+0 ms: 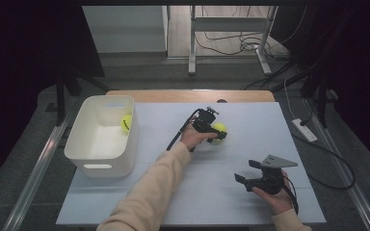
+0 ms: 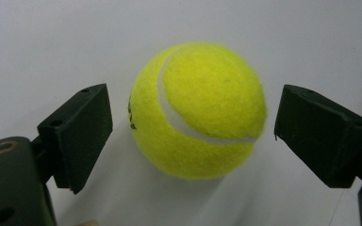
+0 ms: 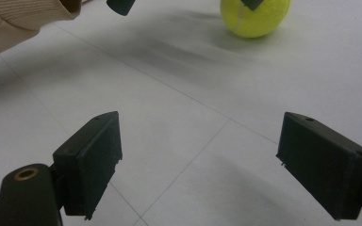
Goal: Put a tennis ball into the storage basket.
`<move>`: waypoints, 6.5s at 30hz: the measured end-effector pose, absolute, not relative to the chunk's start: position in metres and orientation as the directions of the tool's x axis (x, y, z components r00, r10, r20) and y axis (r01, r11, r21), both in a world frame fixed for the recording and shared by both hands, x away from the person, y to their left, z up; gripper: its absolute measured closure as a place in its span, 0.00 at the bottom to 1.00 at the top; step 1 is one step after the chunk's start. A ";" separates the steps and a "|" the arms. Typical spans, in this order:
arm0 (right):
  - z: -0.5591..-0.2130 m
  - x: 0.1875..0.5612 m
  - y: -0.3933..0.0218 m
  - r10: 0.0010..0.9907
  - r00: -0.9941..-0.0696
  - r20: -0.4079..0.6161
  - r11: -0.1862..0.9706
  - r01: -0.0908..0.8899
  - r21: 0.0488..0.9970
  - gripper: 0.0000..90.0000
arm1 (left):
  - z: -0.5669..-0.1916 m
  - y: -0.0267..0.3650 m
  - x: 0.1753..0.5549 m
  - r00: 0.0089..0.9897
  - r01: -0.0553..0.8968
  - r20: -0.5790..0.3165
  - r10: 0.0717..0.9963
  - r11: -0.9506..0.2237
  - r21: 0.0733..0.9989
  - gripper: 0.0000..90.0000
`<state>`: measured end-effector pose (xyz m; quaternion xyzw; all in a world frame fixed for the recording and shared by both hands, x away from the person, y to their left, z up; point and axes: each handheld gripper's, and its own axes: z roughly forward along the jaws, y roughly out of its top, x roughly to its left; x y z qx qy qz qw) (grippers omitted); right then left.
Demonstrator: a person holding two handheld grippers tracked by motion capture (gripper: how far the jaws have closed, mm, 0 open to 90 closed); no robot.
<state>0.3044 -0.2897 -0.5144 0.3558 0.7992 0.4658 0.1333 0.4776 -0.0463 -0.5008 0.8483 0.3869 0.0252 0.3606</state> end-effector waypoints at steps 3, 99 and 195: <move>-0.514 0.304 -0.290 0.694 -0.711 0.117 0.313 0.444 0.839 0.16 | -0.502 -0.048 0.478 0.698 0.639 -0.235 0.676 -0.441 0.630 0.18; -0.514 0.304 -0.288 0.697 -0.710 0.105 0.321 0.439 0.839 0.16 | -0.452 0.018 0.411 0.726 0.520 -0.149 0.671 -0.395 0.758 0.30; -0.513 0.302 -0.286 0.697 -0.710 0.100 0.323 0.435 0.841 0.16 | -0.377 0.112 0.354 0.652 0.414 -0.099 0.752 -0.244 0.877 0.30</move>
